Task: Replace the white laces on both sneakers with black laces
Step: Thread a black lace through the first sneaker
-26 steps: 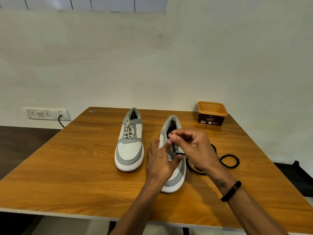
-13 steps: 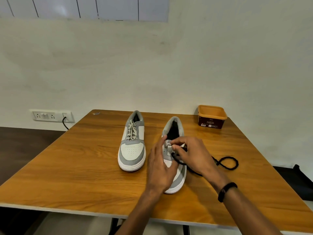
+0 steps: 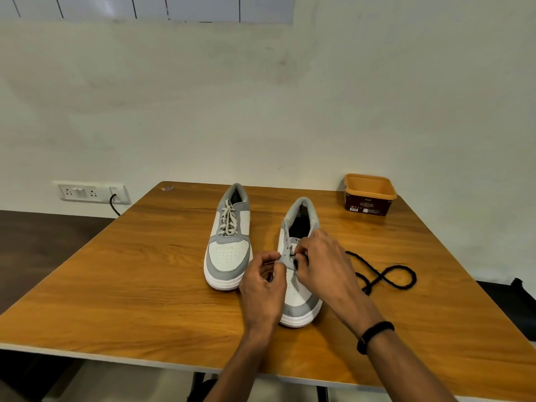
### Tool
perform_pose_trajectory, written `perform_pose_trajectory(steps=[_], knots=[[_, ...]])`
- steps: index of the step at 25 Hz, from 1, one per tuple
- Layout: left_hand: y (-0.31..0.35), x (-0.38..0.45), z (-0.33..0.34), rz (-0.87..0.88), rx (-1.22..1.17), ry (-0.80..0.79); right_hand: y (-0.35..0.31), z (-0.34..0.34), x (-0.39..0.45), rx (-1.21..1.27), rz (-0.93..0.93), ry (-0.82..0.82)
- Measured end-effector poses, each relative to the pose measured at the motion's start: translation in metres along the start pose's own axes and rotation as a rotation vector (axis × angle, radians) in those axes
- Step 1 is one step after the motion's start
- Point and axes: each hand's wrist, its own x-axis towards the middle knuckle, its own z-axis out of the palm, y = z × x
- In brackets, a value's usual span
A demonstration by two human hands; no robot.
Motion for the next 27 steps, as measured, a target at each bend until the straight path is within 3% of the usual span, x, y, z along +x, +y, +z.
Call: perform_pose_trajectory(steps=[7,12,18,23,27], knots=[[-0.002,0.000,0.001,0.050,0.036,0.019,0.011,0.006,0.007,0.585,0.285,-0.147],[-0.003,0.002,0.003,0.050,0.043,0.018,0.004,-0.001,0.019,0.542,0.360,-0.250],[-0.002,0.001,0.003,0.073,0.052,0.023,0.000,0.002,0.024,0.280,0.224,-0.342],[-0.001,0.000,0.004,0.083,0.063,0.028,0.020,0.003,0.016,0.652,0.307,-0.448],[-0.006,0.003,0.004,0.118,0.070,-0.014,0.024,0.008,0.007,0.791,0.306,-0.370]])
